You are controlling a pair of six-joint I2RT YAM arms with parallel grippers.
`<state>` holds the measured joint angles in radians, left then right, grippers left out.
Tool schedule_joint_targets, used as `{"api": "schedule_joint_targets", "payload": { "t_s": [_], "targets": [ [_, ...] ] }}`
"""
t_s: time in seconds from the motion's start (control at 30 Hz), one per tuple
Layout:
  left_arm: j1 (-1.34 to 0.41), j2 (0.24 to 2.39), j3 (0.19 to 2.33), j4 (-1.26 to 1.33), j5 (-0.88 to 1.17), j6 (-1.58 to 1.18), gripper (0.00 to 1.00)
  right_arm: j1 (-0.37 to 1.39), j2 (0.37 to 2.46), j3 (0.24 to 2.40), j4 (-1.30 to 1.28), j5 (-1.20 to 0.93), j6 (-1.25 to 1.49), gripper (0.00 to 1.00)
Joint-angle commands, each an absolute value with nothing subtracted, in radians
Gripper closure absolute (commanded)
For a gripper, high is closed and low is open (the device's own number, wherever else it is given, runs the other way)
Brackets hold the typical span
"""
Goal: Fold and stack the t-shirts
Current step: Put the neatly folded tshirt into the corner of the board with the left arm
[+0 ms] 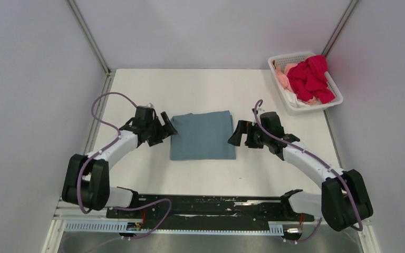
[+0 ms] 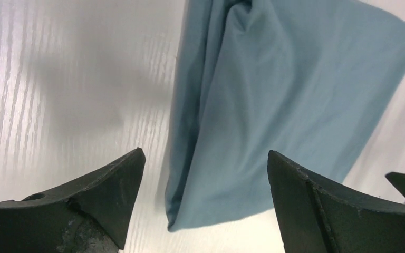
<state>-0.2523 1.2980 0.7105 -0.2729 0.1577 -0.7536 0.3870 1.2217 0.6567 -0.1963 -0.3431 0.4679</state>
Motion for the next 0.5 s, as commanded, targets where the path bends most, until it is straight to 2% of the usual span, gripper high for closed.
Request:
{"api": "schedule_joint_targets", "payload": {
  "t_s": [0.0, 0.03, 0.13, 0.2, 0.23, 0.27, 0.3, 0.33, 0.37, 0.4, 0.43, 0.47],
  "targets": [
    [-0.249, 1.469, 0.806, -0.263, 0.197, -0.715, 0.11, 0.383, 1.217, 0.675, -0.249, -0.282, 0.445, 0.0],
    [-0.249, 1.493, 0.814, -0.257, 0.209, -0.713, 0.18, 0.383, 1.214, 0.677, -0.252, -0.275, 0.444, 0.0],
    [-0.25, 1.597, 0.819, -0.185, 0.304, -0.719, 0.27, 0.38, 1.209, 0.678, -0.26, -0.261, 0.436, 0.0],
    [-0.253, 1.653, 0.816, -0.131, 0.375, -0.726, 0.39, 0.375, 1.209, 0.679, -0.263, -0.255, 0.436, 0.0],
    [-0.254, 1.692, 0.825, -0.12, 0.404, -0.73, 0.48, 0.373, 1.21, 0.68, -0.264, -0.255, 0.436, 0.0],
    [-0.256, 1.712, 0.835, -0.112, 0.412, -0.731, 0.54, 0.371, 1.211, 0.681, -0.264, -0.253, 0.438, 0.0],
    [-0.259, 1.749, 0.861, -0.114, 0.415, -0.727, 0.66, 0.369, 1.213, 0.682, -0.264, -0.248, 0.44, 0.0],
    [-0.267, 1.766, 0.877, -0.13, 0.409, -0.723, 0.71, 0.367, 1.213, 0.684, -0.267, -0.244, 0.44, 0.0],
    [-0.271, 1.796, 0.916, -0.141, 0.386, -0.712, 0.84, 0.363, 1.215, 0.685, -0.267, -0.239, 0.442, 0.0],
    [-0.278, 1.81, 0.938, -0.181, 0.366, -0.706, 0.92, 0.357, 1.215, 0.689, -0.268, -0.233, 0.442, 0.0],
    [-0.279, 1.835, 0.987, -0.207, 0.307, -0.702, 0.99, 0.349, 1.214, 0.691, -0.271, -0.229, 0.441, 0.0],
    [-0.275, 1.846, 1.013, -0.253, 0.275, -0.699, 1.0, 0.343, 1.211, 0.692, -0.273, -0.226, 0.437, 0.0]
  ]
}}
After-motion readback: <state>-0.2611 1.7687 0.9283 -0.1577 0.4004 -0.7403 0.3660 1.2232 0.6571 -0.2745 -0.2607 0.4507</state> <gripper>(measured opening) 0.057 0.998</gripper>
